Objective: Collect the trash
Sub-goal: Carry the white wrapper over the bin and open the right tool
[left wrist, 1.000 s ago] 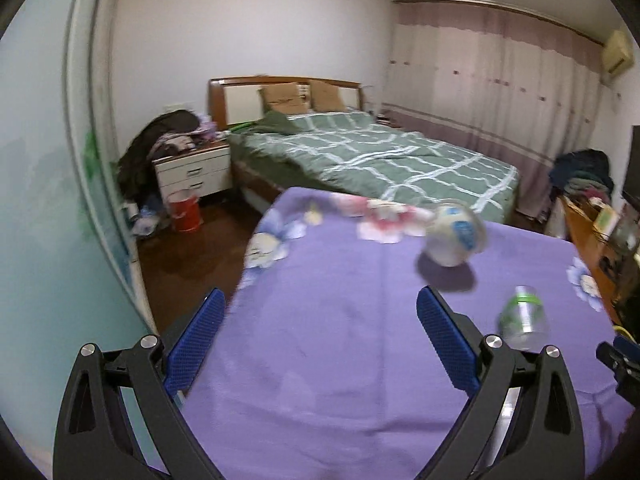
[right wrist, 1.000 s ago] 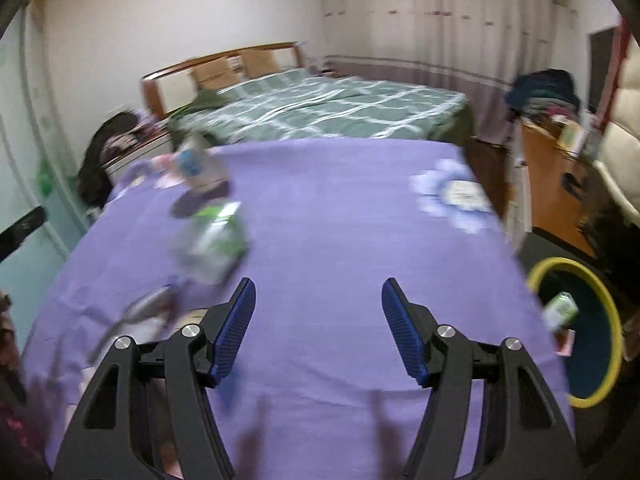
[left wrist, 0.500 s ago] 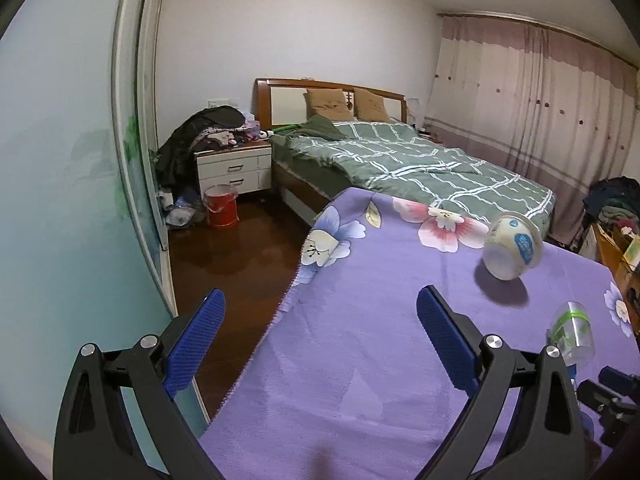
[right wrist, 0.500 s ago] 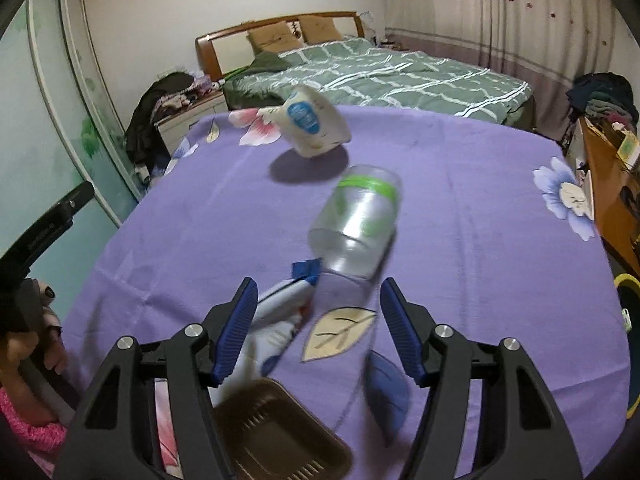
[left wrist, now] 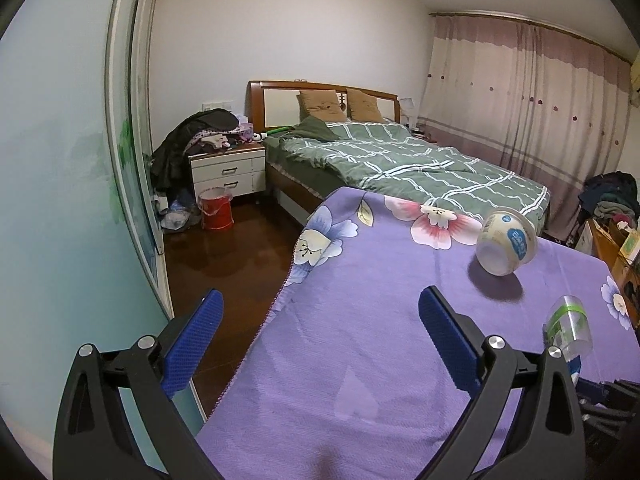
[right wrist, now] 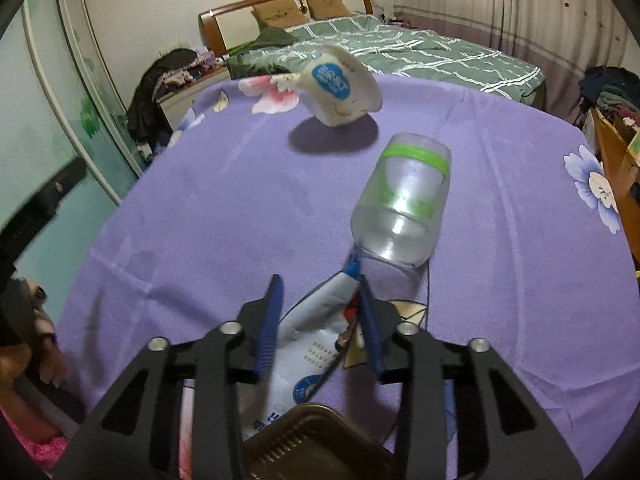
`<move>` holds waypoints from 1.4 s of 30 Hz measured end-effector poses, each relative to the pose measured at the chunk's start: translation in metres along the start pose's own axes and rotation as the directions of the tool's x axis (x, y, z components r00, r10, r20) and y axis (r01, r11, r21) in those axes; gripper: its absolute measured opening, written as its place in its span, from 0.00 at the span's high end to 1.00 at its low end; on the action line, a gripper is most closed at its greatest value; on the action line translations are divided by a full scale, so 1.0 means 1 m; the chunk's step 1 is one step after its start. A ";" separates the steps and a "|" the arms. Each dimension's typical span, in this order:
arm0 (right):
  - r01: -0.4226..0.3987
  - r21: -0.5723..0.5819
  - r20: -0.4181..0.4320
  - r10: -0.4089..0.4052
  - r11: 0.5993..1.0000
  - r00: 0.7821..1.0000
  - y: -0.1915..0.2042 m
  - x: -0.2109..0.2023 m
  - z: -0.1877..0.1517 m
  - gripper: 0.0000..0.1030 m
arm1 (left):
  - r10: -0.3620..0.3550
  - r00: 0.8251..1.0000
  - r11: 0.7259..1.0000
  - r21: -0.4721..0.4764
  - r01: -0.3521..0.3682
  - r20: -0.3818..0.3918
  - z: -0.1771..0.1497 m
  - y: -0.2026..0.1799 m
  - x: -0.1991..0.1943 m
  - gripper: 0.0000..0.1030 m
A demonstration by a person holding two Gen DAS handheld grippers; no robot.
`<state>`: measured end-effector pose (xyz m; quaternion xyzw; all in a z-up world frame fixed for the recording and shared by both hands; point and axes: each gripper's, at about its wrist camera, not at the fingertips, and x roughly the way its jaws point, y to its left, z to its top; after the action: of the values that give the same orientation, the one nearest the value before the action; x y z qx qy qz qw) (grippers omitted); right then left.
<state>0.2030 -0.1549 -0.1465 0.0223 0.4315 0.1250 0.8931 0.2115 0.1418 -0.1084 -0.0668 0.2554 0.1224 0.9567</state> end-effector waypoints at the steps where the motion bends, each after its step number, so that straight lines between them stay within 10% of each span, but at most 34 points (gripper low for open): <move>1: -0.008 0.005 0.017 0.007 1.000 1.000 0.000 -0.004 0.001 0.72 | -0.002 1.000 1.000 0.002 0.002 0.000 0.000 -0.001 0.000 0.06; 15: -0.104 0.021 0.174 0.099 0.994 0.980 -0.001 -0.056 0.012 0.76 | -0.005 1.000 1.000 0.016 0.005 -0.008 -0.001 -0.004 -0.001 0.06; 27: 0.109 0.187 0.339 -0.168 0.976 0.926 -0.099 -0.114 0.010 0.76 | -0.032 0.999 0.999 0.030 0.032 -0.011 -0.003 -0.008 -0.001 0.06; 38: 0.452 0.563 0.158 -0.626 0.692 0.763 -0.295 -0.139 -0.046 0.75 | -0.131 0.991 0.989 0.063 0.133 -0.036 -0.003 -0.025 -0.004 0.06; 42: 0.494 0.621 0.065 -0.668 0.608 0.741 -0.328 -0.134 -0.064 0.75 | -0.182 0.982 0.978 0.099 0.186 -0.043 -0.002 -0.043 -0.015 0.06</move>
<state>0.1407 -0.5095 -0.1327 0.1614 0.2950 -0.3141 0.8878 0.2094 0.0970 -0.0992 -0.0431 0.2701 0.0189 0.9617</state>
